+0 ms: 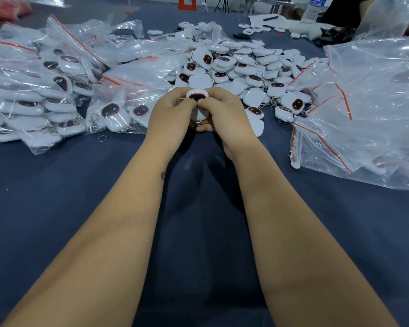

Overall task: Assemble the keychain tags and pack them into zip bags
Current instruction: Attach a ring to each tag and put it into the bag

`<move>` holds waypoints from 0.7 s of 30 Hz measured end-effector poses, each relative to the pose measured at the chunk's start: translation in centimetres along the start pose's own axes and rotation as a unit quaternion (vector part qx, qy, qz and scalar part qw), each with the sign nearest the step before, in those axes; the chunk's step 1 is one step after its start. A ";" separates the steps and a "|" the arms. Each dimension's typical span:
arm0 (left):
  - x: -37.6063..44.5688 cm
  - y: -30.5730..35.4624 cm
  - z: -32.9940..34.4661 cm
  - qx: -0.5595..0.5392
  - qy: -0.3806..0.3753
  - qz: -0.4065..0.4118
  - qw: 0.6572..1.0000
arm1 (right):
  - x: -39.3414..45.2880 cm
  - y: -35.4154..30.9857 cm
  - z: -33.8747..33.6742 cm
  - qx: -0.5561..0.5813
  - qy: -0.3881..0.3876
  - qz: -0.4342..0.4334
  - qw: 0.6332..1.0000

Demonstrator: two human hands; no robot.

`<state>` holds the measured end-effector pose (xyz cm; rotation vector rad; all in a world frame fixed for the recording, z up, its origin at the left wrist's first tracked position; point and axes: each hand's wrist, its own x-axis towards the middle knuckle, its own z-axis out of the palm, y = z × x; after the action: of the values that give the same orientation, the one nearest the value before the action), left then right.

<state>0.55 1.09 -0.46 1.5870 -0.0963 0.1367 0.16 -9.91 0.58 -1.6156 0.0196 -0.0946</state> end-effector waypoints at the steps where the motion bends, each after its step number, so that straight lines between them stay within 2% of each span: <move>1: 0.0 0.0 0.0 0.000 -0.002 0.001 1.000 | 0.0 0.0 0.0 0.006 0.002 0.002 1.000; 21: -0.6 0.5 0.0 0.039 0.018 0.026 0.999 | 0.0 -0.2 -0.1 0.037 -0.012 0.015 0.999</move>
<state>-0.10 1.06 -0.03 1.6600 -0.1040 0.2116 0.13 -10.02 0.83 -1.5410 0.0218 -0.0534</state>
